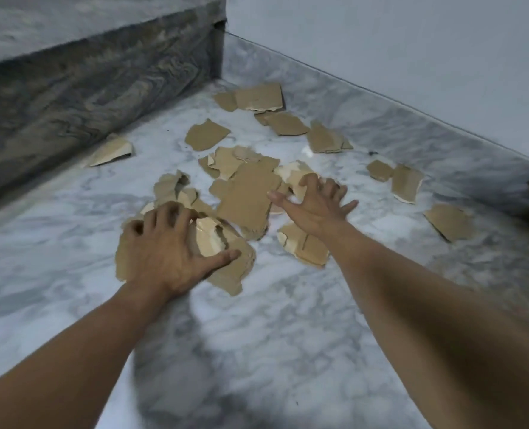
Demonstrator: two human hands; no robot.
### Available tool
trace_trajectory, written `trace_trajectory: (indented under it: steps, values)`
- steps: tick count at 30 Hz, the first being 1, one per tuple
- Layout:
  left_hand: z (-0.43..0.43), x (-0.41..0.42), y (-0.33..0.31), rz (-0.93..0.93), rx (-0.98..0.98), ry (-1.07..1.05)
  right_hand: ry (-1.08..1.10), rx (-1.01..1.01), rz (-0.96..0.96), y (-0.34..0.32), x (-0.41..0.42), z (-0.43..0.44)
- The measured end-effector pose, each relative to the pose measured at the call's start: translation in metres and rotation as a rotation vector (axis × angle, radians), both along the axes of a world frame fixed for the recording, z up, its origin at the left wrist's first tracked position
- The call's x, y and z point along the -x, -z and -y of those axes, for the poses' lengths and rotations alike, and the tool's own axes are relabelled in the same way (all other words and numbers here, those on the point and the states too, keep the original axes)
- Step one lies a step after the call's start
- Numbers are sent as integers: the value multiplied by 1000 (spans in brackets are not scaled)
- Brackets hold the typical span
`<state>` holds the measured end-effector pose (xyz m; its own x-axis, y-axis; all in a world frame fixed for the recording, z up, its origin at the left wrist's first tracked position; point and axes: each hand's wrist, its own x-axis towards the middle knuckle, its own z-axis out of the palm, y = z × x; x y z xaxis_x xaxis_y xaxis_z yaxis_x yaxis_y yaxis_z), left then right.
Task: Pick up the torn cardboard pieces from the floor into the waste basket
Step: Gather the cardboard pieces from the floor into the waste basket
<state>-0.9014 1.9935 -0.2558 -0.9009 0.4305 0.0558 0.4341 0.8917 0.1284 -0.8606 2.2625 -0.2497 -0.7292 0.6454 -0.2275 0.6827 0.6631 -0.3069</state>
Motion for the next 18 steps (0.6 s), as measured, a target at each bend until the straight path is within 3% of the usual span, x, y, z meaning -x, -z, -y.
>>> trace_trajectory:
  steps: [5, 9, 13, 16, 18]
  values:
    - [11, -8, -4, 143, 24, -161, -166, -141, -94, 13, 2, 48]
    - [23, 3, 0, 297, 39, -84, -166, 24, -123, -1, -7, 36]
    - [24, -9, -1, 152, -161, -178, 76, 262, -139, -20, 9, 39]
    - [17, -14, 4, 139, -210, -413, -13, 164, -8, -26, 28, 70]
    - [15, -14, 4, 154, -167, -446, -59, 109, 42, -24, 35, 89]
